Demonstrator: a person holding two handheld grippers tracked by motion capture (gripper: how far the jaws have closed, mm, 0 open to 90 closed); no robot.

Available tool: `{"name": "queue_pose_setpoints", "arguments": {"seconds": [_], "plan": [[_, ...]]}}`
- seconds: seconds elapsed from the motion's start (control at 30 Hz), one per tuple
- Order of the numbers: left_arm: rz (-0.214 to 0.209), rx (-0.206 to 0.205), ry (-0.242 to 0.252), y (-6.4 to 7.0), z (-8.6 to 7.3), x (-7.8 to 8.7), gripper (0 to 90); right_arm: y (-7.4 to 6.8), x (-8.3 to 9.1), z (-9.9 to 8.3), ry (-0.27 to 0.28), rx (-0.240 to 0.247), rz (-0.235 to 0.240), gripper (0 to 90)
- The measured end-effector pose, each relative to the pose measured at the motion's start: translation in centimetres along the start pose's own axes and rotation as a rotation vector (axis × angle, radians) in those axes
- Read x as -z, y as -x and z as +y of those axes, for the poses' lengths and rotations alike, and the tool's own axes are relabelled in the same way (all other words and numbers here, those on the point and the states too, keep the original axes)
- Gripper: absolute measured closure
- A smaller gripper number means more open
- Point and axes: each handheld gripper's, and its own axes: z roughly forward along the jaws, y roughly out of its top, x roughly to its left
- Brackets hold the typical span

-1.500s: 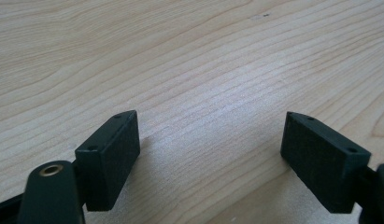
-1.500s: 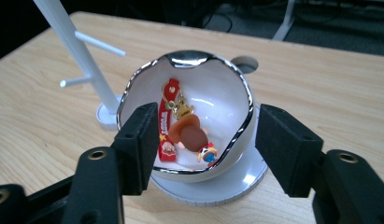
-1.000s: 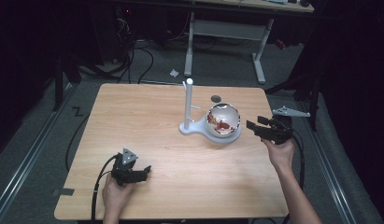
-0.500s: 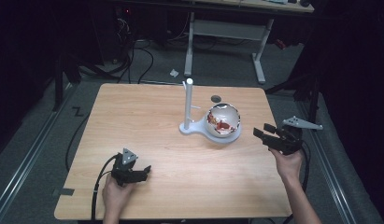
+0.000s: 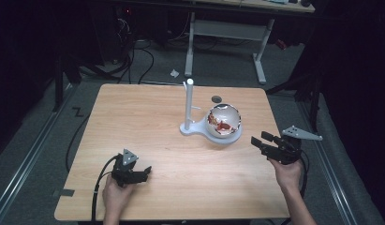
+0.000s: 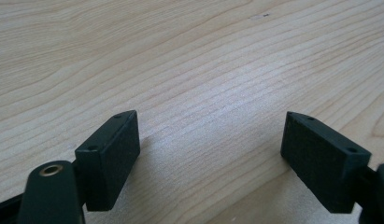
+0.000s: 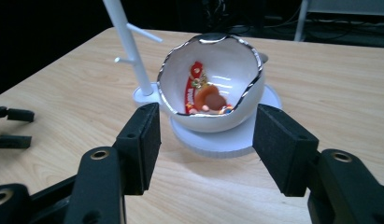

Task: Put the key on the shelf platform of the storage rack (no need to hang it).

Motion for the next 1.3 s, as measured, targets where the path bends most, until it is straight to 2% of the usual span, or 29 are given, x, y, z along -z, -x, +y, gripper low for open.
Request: {"name": "queue_pose_setpoints", "arguments": {"seconds": [0.13,0.47,0.9,1.17,1.3], "plan": [[0.0,0.0,0.0,0.0,0.0,0.0,19.9,-0.5,-0.3,-0.8,-0.001,0.012,0.013,42.0],[0.0,0.001,0.002,0.0,0.0,0.0,19.9,-1.2,-1.0,-2.0,0.001,0.0,0.046,40.2],[0.0,-0.001,0.0,0.0,0.0,0.0,19.9,-2.6,-2.3,-3.1,-0.014,0.036,0.076,39.3],[0.0,-0.001,0.0,0.0,0.0,0.0,19.9,-3.4,-3.3,-3.6,-0.033,0.05,0.089,40.0],[-0.001,0.0,0.001,0.0,0.0,0.0,19.9,-3.4,-3.9,-3.8,-0.067,0.042,0.085,41.6]]}}
